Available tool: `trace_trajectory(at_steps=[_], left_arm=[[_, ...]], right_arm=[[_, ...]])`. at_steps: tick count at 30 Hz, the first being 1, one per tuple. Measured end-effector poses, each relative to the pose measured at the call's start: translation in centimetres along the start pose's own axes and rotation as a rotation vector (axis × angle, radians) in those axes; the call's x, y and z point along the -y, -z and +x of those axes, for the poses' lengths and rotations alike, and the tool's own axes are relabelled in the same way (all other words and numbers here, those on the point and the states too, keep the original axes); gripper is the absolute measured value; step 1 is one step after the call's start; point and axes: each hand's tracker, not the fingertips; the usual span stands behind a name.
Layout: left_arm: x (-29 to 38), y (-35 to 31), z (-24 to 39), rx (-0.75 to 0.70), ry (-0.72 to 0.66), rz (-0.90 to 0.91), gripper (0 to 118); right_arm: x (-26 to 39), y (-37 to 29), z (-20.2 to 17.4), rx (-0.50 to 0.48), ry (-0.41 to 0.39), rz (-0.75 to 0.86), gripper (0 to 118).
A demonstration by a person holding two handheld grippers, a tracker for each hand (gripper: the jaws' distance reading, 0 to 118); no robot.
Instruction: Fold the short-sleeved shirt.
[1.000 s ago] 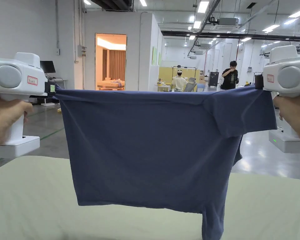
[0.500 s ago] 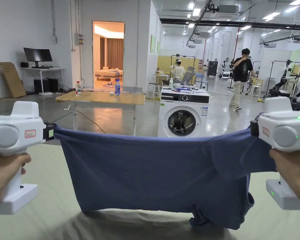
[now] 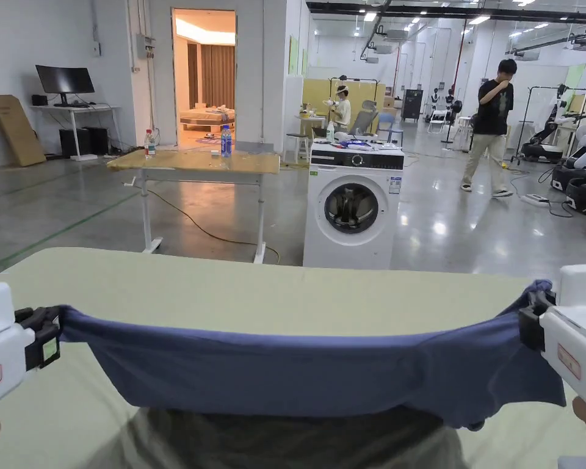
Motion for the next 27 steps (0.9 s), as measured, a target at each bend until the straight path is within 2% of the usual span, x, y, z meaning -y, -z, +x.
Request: trace_trajectory(at_steps=[6,10,12,19,27], left_arm=[[4.6,-5.6,-0.2,0.001,-0.016,-0.060,0],[8.5,-6.9,-0.6,-0.014,-0.012,-0.137,0],[10.4,-6.8,-0.6,-0.020,0.002,-0.185,0],[16.9,-5.2,0.1,-0.015,-0.030,-0.370,0],[20.1,-2.8,2.3,-0.020,-0.037,-0.449,0]], right_arm=[[4.7,-4.6,0.1,-0.016,-0.006,-0.054,7],[8.5,-6.2,-0.5,-0.024,-0.018,-0.129,7],[10.6,-6.6,-1.0,-0.026,-0.031,-0.172,7],[18.4,-5.4,-1.7,-0.066,0.028,-0.369,7],[23.2,-3.0,-3.0,-0.074,0.038,-0.450,8]])
